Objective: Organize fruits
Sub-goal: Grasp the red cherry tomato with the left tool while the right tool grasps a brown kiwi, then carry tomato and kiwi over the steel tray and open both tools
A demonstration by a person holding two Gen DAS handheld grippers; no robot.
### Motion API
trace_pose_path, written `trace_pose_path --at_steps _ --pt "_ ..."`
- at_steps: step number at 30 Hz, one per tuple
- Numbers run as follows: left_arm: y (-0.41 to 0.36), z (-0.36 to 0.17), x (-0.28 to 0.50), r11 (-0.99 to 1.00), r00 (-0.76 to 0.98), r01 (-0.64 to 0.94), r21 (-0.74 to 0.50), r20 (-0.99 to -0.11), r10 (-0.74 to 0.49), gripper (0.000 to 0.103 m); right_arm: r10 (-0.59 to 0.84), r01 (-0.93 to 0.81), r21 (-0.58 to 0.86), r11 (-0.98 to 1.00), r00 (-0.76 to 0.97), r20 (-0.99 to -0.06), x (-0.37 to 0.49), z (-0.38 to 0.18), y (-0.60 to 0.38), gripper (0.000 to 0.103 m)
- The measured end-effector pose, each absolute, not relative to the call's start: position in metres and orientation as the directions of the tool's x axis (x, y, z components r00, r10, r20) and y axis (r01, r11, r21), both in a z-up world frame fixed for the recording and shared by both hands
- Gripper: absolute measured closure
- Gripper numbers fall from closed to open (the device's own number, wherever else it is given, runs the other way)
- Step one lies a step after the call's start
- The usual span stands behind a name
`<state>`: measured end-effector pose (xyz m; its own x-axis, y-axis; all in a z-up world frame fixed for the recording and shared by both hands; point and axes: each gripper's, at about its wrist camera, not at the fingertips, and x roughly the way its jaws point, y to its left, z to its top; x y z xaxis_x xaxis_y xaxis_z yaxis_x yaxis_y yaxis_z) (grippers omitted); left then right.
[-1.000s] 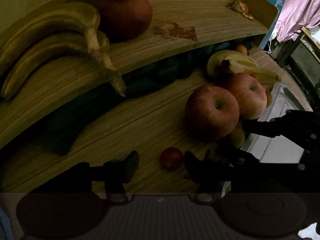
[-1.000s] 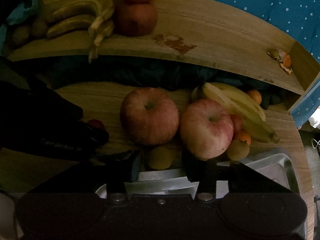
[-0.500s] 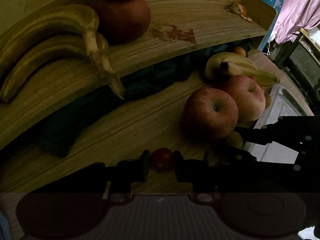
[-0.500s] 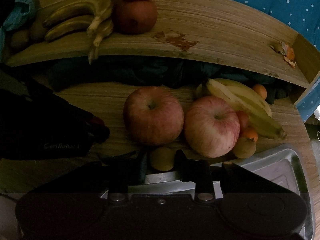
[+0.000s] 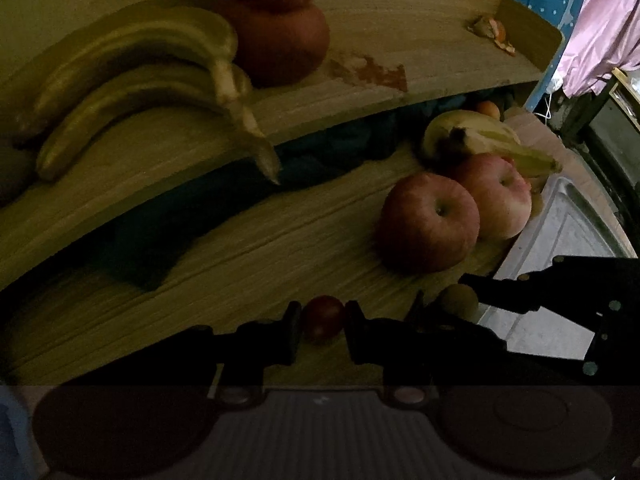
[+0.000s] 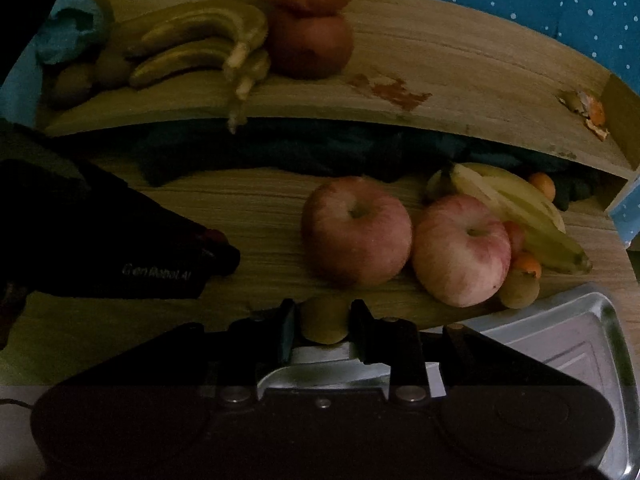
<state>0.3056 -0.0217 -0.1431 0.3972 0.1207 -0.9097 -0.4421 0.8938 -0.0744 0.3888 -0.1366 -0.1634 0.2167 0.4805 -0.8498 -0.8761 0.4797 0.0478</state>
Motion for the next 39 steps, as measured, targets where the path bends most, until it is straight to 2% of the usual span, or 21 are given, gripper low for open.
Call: trace_pose_path --at_steps 14,39 --pt "-0.057 -0.116 0.298 0.916 0.457 -0.393 -0.075 -0.881 0.124 0.078 0.500 -0.845 0.027 0.534 0.290 -0.816 0.378 -0.135 -0.179 0.072" --pt "-0.216 -0.122 0.422 0.996 0.474 -0.006 -0.086 -0.877 -0.073 0.078 0.311 -0.573 -0.022 0.820 0.477 -0.822 0.448 -0.147 -0.348 0.072"
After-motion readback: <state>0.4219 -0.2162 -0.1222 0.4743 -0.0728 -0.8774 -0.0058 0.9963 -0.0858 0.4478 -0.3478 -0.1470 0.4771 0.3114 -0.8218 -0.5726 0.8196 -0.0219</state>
